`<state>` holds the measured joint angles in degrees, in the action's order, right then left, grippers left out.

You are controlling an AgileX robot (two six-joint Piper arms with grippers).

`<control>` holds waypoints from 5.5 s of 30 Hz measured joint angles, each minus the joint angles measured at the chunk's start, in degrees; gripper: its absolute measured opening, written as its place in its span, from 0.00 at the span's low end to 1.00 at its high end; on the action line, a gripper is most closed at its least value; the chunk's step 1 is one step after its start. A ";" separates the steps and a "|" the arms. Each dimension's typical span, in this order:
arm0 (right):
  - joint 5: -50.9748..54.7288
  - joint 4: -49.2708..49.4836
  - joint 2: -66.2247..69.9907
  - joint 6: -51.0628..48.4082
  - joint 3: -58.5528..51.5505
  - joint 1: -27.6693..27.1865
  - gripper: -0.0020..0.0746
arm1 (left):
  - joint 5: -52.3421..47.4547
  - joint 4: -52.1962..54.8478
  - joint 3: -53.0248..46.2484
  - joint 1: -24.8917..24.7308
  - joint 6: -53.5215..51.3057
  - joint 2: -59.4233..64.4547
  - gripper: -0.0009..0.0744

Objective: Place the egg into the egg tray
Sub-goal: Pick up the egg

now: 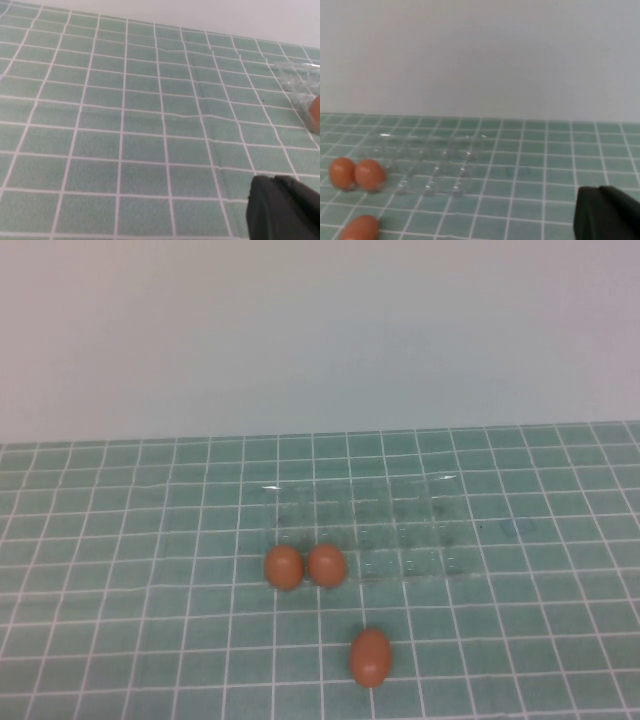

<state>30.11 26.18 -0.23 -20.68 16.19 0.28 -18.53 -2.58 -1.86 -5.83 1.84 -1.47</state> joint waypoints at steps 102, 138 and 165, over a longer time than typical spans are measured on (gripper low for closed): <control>-2.16 -20.52 30.61 12.72 6.33 16.52 0.02 | 0.00 0.00 0.00 0.00 0.00 0.00 0.01; 4.89 -19.14 90.46 37.85 44.89 38.80 0.05 | 0.00 0.00 0.00 0.00 0.00 0.00 0.01; 17.07 -18.54 111.62 48.67 63.19 42.90 0.70 | 0.00 0.00 0.00 0.00 0.00 0.00 0.01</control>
<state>47.18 7.65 111.38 27.99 79.38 43.18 -18.53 -2.58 -1.86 -5.83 1.84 -1.47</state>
